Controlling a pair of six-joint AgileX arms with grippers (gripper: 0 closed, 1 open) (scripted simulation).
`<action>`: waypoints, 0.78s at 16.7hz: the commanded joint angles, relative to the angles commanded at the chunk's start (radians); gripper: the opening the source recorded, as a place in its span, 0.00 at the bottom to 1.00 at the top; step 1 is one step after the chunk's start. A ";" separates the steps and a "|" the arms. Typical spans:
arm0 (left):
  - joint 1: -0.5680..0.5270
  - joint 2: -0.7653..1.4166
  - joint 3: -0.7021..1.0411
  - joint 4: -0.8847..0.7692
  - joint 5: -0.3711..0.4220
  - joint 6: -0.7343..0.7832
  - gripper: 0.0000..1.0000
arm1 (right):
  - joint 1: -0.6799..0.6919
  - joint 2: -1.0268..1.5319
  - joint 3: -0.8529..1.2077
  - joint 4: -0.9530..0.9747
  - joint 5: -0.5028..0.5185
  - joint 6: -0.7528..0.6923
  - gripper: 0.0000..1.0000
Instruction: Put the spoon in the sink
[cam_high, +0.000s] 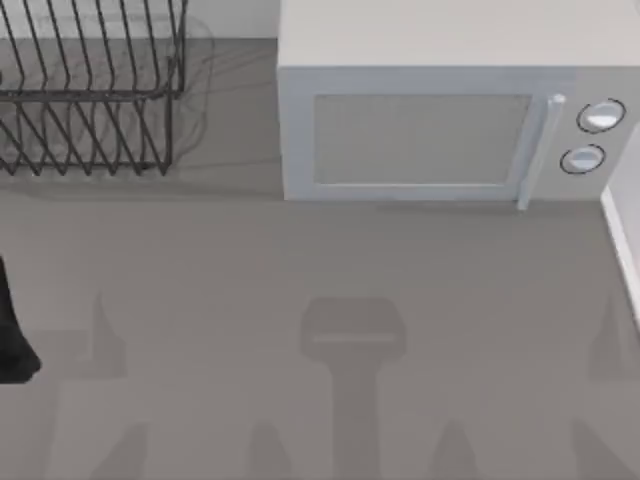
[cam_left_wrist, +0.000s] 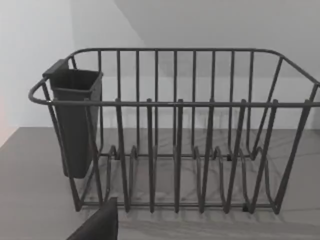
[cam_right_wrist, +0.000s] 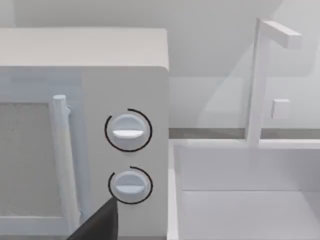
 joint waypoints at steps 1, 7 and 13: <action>0.000 0.000 0.000 0.000 0.000 0.000 1.00 | 0.000 0.000 0.000 0.000 0.000 0.000 1.00; 0.000 0.000 0.000 0.000 0.000 0.000 1.00 | -0.036 0.162 0.131 -0.147 0.002 0.045 1.00; 0.000 0.000 0.000 0.000 0.000 0.000 1.00 | -0.117 0.675 0.426 -0.523 -0.001 0.155 1.00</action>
